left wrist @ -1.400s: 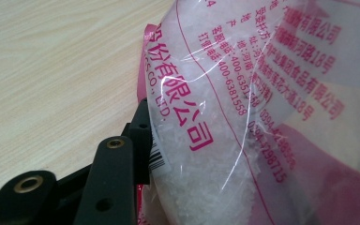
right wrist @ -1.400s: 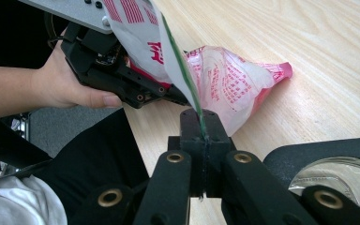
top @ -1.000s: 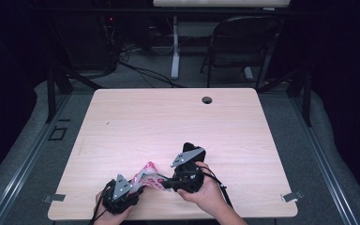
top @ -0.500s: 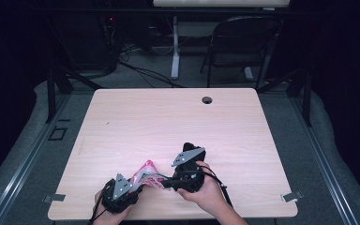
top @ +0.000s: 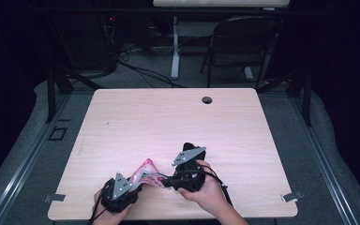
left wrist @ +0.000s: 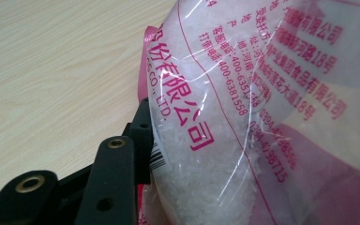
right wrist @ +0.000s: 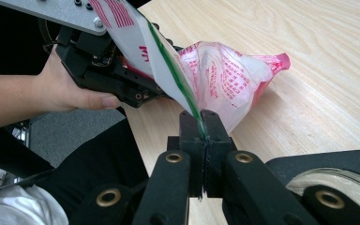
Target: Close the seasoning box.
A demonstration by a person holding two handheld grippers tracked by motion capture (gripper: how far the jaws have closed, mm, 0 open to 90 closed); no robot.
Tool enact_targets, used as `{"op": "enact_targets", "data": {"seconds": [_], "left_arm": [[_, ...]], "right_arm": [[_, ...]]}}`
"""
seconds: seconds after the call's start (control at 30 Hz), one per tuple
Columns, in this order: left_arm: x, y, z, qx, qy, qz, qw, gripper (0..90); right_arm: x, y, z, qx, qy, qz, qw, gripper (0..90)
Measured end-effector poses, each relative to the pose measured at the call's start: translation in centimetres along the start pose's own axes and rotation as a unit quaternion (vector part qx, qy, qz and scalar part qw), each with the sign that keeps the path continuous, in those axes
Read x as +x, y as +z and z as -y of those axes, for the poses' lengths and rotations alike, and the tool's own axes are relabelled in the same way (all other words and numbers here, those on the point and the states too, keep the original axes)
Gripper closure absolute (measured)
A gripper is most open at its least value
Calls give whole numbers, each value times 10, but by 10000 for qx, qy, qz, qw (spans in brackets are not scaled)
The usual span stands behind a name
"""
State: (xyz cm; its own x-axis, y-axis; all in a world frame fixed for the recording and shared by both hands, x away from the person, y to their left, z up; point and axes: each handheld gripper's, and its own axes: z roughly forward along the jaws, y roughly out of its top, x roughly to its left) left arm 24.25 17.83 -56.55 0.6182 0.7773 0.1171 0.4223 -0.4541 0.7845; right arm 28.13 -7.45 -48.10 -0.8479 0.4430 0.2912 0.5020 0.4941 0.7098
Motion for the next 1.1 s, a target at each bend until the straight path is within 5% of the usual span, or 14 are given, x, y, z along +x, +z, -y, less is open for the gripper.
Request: {"op": "enact_targets", "data": {"seconds": [0.43, 1.1], "left_arm": [[-1, 0, -7, -41, 25, 27, 10000, 585], [3, 1, -19, -215, 33, 5, 9998, 587]], "right_arm": [[-1, -6, 1, -118, 24, 78, 9999, 858], [-6, -38, 8, -574, 123, 158, 9982, 710]]}}
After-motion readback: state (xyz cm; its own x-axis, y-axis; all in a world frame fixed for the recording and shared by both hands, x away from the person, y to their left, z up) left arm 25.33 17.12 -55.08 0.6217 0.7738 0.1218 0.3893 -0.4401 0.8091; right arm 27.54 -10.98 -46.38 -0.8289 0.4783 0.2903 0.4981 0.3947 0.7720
